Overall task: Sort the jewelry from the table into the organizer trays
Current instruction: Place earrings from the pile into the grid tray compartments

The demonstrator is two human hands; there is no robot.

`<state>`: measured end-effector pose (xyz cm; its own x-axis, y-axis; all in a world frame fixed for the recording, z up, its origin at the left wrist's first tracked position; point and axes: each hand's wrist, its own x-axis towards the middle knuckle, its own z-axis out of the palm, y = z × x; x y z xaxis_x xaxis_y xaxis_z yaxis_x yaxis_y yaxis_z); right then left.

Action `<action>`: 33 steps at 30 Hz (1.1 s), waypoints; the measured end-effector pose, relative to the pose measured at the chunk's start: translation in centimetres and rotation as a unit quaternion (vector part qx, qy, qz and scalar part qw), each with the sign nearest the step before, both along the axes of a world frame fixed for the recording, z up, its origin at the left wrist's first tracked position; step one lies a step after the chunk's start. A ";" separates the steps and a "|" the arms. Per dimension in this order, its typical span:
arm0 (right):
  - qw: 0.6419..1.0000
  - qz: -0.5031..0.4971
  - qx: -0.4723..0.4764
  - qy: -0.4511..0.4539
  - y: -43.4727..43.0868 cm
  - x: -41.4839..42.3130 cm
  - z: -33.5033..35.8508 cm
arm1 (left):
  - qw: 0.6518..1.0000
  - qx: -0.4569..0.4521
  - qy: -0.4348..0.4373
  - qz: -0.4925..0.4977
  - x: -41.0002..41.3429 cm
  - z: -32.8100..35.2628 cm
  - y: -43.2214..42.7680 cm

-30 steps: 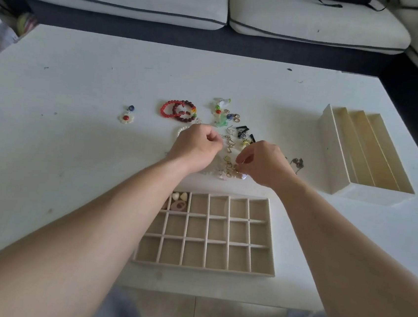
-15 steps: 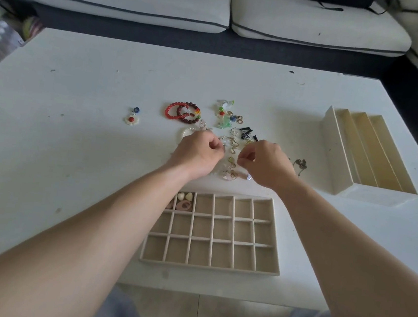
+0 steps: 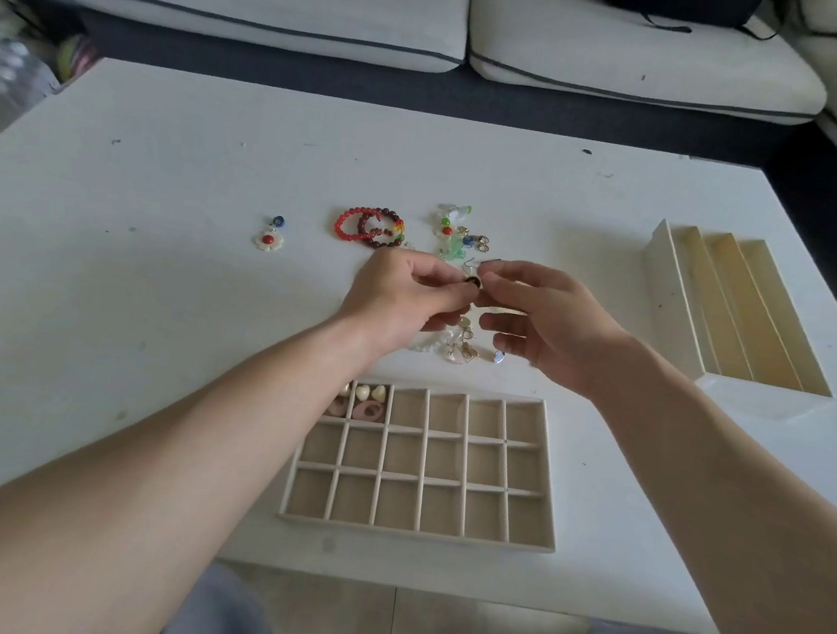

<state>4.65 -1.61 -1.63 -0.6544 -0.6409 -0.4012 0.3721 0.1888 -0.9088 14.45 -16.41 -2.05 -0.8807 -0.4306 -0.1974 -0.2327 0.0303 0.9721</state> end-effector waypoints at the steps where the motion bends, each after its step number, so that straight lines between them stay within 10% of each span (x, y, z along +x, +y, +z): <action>1: 1.000 -0.004 0.000 0.012 0.1 0.1 0.2 | 1.000 0.004 -0.003 -0.001 0.1 0.0 -0.1; 13: 0.967 0.034 0.077 0.240 0.1 1.3 0.7 | 0.996 0.005 -0.044 -0.073 1.4 0.0 -0.5; 33: 0.886 0.163 0.240 0.363 -2.0 6.1 -3.0 | 0.917 -0.324 -0.177 -0.151 4.9 -1.5 -3.5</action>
<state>10.71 -3.66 -4.64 -0.6636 -0.7126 -0.2278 -0.4218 0.6078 -0.6728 19.36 -19.88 -3.55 -0.9090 -0.3064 -0.2827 -0.4166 0.6903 0.5915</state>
